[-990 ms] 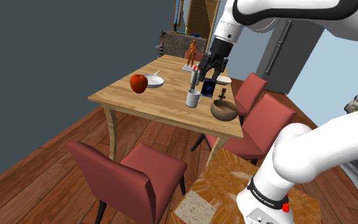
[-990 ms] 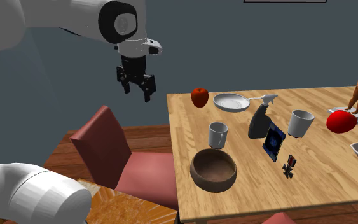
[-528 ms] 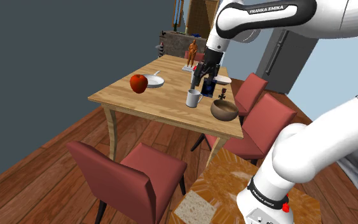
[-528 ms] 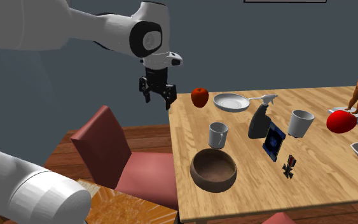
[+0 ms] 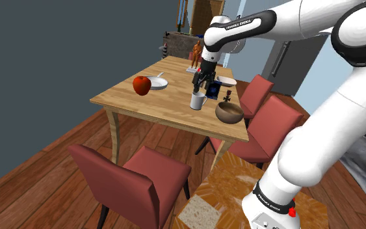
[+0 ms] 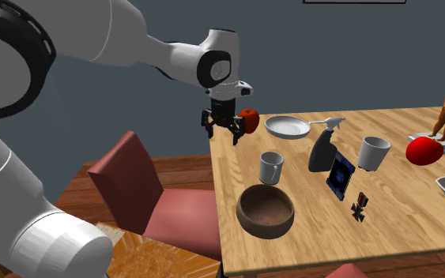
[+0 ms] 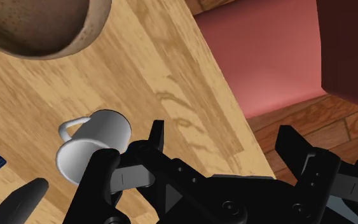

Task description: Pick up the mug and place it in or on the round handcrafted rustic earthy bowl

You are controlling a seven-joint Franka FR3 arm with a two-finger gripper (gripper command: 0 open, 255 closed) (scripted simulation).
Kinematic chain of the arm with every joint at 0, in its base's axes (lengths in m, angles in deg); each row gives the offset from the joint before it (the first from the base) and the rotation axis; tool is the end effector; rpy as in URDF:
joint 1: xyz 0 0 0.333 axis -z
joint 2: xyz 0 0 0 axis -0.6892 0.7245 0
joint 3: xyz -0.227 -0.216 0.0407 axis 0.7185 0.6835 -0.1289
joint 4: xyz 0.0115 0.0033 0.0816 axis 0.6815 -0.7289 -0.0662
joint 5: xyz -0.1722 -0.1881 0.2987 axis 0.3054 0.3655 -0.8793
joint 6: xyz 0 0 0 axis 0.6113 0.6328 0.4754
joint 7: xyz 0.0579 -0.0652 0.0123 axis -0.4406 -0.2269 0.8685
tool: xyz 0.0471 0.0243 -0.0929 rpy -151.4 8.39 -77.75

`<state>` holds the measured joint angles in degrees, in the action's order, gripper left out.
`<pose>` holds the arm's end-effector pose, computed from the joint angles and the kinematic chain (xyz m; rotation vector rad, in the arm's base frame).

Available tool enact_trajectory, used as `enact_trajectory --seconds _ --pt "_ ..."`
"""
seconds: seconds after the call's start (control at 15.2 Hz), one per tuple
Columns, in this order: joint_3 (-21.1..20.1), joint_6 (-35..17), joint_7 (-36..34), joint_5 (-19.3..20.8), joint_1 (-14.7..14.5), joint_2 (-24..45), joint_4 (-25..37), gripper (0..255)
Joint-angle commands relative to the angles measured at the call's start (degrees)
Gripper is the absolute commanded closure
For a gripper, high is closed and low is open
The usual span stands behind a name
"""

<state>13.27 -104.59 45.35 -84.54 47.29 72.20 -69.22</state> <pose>0.4682 -0.1850 0.4761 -3.1084 0.2273 -0.0702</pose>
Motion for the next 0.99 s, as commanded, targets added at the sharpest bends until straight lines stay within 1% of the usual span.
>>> enact_trajectory --seconds 0.0,0.4,0.73,0.79,0.92 --pt "1.15 -1.24 2.23 -0.33 0.44 4.37 2.76 0" --pt "3.10 -4.06 7.87 -2.40 2.27 17.30 11.76 0" --pt "3.56 -4.77 11.97 -4.50 4.88 28.46 21.41 0" --pt "3.52 -4.76 12.24 -4.64 5.15 29.32 22.25 0" --pt "3.41 -6.07 12.41 -4.91 5.28 29.97 21.56 0"
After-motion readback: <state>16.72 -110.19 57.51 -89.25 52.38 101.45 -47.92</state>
